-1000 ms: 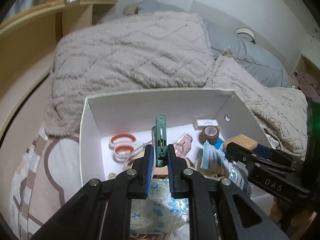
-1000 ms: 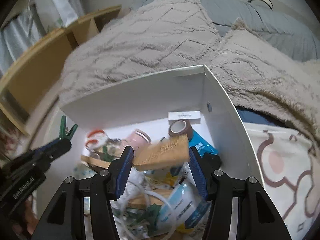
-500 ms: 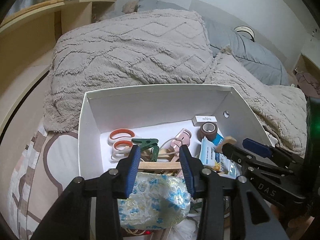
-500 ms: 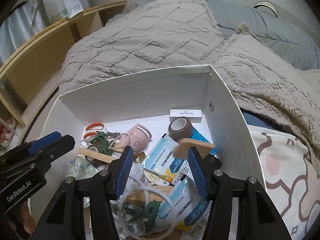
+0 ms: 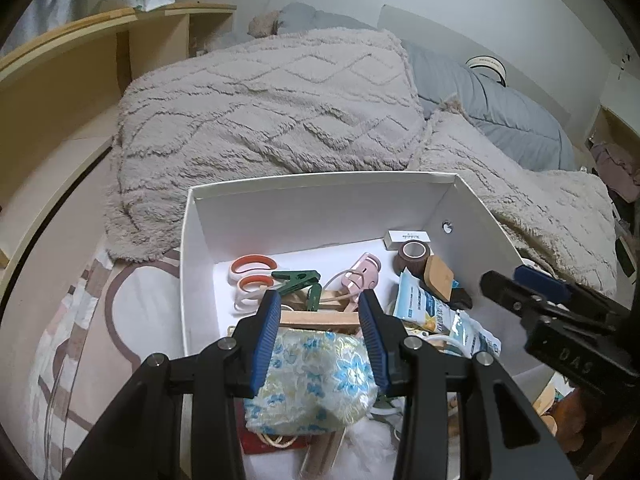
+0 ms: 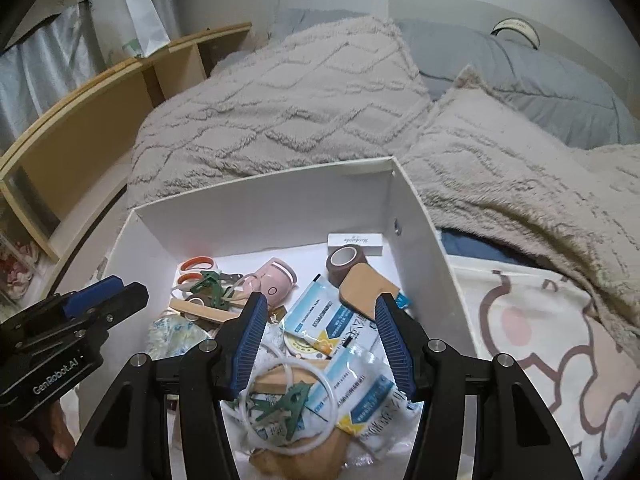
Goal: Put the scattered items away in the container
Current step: 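Open the right tool to release the wooden block into the box, then raise both open tools up out of the shoe box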
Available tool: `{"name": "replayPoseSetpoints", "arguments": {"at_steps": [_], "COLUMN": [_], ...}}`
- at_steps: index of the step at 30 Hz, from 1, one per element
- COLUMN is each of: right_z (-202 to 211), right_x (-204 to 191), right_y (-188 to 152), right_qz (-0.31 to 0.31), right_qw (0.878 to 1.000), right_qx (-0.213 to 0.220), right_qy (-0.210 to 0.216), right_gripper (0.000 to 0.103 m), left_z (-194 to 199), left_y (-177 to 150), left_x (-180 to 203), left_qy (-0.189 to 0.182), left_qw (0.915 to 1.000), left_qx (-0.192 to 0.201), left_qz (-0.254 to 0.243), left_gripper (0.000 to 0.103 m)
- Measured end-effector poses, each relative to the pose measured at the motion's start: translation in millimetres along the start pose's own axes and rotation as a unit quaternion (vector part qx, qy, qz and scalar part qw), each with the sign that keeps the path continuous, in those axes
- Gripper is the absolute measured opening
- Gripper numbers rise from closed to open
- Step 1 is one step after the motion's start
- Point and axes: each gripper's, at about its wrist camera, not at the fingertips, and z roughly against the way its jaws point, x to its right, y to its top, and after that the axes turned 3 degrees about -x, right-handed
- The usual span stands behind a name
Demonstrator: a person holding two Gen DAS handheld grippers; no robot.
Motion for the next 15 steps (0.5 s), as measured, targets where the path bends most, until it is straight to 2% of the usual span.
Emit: {"name": "replayPoseSetpoints", "arguments": {"at_steps": [6, 7, 9, 10, 14, 15], "right_z": [26.9, 31.9, 41.1, 46.9, 69.6, 74.1], "right_x": [4.2, 5.1, 7.3, 8.6, 9.8, 10.3], "right_y": [-8.4, -10.0, -13.3, -15.4, -22.3, -23.9], "right_qz": [0.009, 0.011, 0.011, 0.009, 0.02, 0.02], "right_qw": [1.0, 1.0, 0.999, 0.999, 0.998, 0.997], "right_qx": [0.017, 0.02, 0.026, 0.032, 0.05, 0.052], "right_qy": [-0.014, -0.018, -0.023, -0.027, -0.044, -0.046], "right_gripper": [0.057, 0.057, 0.072, 0.078, 0.078, 0.078], "left_z": [21.9, 25.4, 35.5, 39.7, 63.1, 68.3], "left_y": [-8.6, -9.7, -12.3, -13.6, -18.9, -20.1], "left_x": [7.9, 9.2, 12.7, 13.8, 22.4, 24.1], "left_qy": [0.006, 0.006, 0.007, 0.007, 0.009, 0.008], "left_qw": [0.9998, 0.9998, 0.9995, 0.9994, 0.9981, 0.9979], "left_qx": [0.011, 0.013, 0.019, 0.024, 0.044, 0.047], "left_qz": [-0.014, -0.017, -0.023, -0.025, -0.043, -0.045], "left_gripper": [0.04, 0.043, 0.056, 0.058, 0.059, 0.063]}}
